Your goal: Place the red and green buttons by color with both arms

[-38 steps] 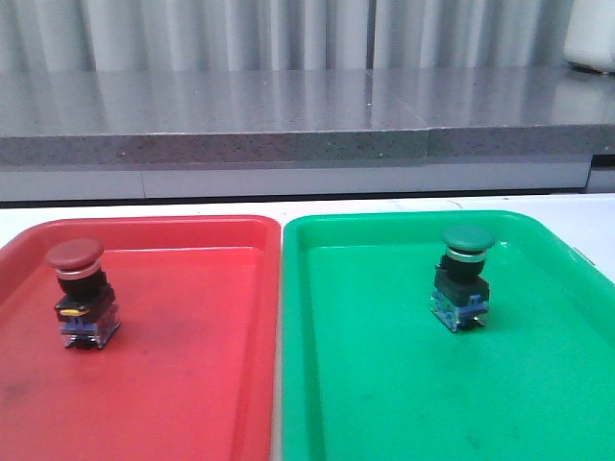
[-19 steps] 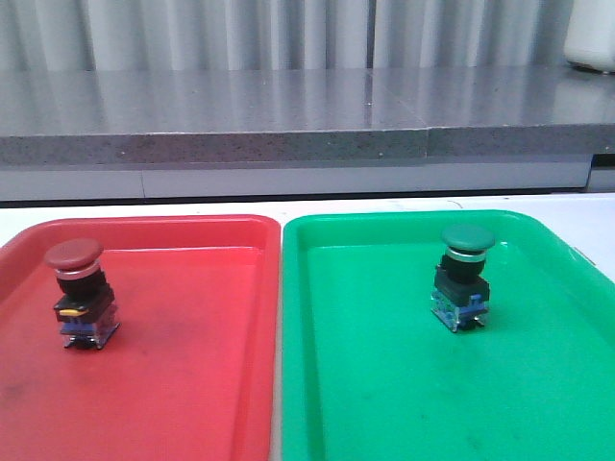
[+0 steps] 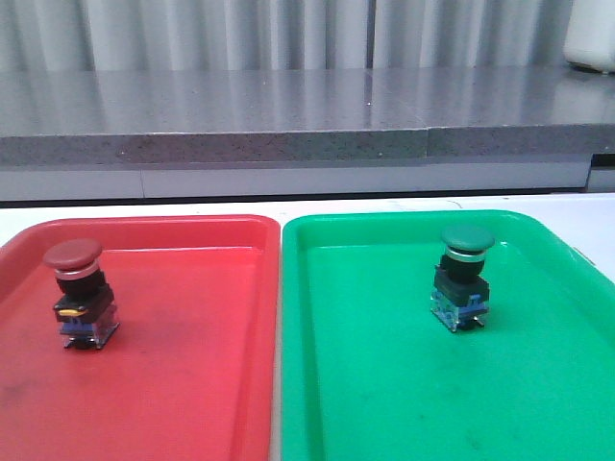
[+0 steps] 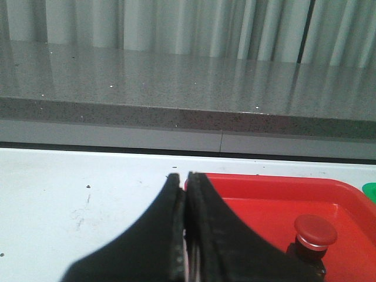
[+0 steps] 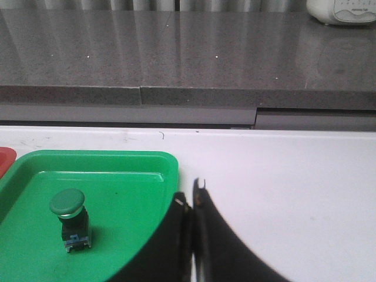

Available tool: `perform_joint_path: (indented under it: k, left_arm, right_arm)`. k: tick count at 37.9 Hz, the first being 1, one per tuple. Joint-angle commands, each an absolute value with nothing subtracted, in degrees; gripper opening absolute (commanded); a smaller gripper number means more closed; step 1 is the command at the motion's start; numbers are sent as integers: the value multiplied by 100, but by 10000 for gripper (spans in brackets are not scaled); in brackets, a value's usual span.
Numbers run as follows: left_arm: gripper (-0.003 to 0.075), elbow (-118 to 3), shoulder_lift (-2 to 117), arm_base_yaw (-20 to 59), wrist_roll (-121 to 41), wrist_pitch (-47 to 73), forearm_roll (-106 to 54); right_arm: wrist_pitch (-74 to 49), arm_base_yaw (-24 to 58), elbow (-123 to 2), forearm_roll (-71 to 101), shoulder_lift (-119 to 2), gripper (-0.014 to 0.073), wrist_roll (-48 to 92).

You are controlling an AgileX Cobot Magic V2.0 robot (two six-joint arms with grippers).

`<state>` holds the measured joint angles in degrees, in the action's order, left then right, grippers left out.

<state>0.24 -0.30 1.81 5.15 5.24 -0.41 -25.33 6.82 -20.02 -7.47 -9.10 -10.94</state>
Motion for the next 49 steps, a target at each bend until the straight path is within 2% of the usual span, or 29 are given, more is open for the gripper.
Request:
perform_joint_path:
  k: [1, 18, 28, 35, 49]
  left_arm:
    - [-20, 166, -132, 173, 523, 0, -80]
    - [-20, 166, -132, 173, 523, 0, -80]
    - [-20, 166, -132, 173, 523, 0, -80]
    - [-20, 166, -132, 173, 523, 0, -80]
    - [-20, 166, -121, 173, 523, 0, -80]
  right_arm:
    - [-2077, 649, -2130, -850, -961, -67, -1091]
    - [-2042, 649, -2114, -850, -961, -67, -1076]
    - [-899, 484, -880, -98, -521, -67, -172]
    - [-705, 214, 64, 103, 174, -67, -64]
    - [-900, 203, 118, 104, 150, -67, -64]
